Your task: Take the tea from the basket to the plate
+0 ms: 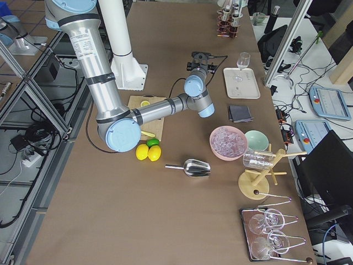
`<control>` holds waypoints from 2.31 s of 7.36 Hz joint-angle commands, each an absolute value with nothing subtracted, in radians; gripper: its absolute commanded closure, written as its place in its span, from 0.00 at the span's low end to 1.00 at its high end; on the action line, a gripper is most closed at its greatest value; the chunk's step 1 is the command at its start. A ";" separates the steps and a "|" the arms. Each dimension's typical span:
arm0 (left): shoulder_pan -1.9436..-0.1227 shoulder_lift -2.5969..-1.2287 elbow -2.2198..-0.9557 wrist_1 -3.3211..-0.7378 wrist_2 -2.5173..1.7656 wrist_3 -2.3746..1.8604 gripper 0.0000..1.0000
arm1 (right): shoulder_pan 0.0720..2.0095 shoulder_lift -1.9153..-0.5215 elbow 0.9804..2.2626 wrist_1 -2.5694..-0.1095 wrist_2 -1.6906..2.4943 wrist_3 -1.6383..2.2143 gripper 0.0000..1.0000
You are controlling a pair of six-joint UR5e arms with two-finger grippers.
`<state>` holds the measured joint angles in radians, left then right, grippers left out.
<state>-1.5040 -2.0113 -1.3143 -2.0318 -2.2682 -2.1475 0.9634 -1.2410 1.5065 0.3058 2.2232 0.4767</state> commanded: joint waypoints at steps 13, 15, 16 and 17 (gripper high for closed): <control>-0.975 -2.214 -2.198 -1.143 -2.081 -2.585 1.00 | 0.959 -1.235 1.503 0.308 2.223 0.463 0.00; -0.785 -2.340 -2.195 -1.086 -1.944 -2.693 1.00 | 0.950 -1.235 1.503 0.308 2.223 0.460 0.00; -0.738 -2.365 -2.191 -1.086 -1.924 -2.735 1.00 | 0.948 -1.236 1.503 0.308 2.223 0.459 0.00; -0.694 -2.397 -2.165 -1.088 -1.877 -2.765 1.00 | 0.942 -1.236 1.503 0.308 2.223 0.460 0.00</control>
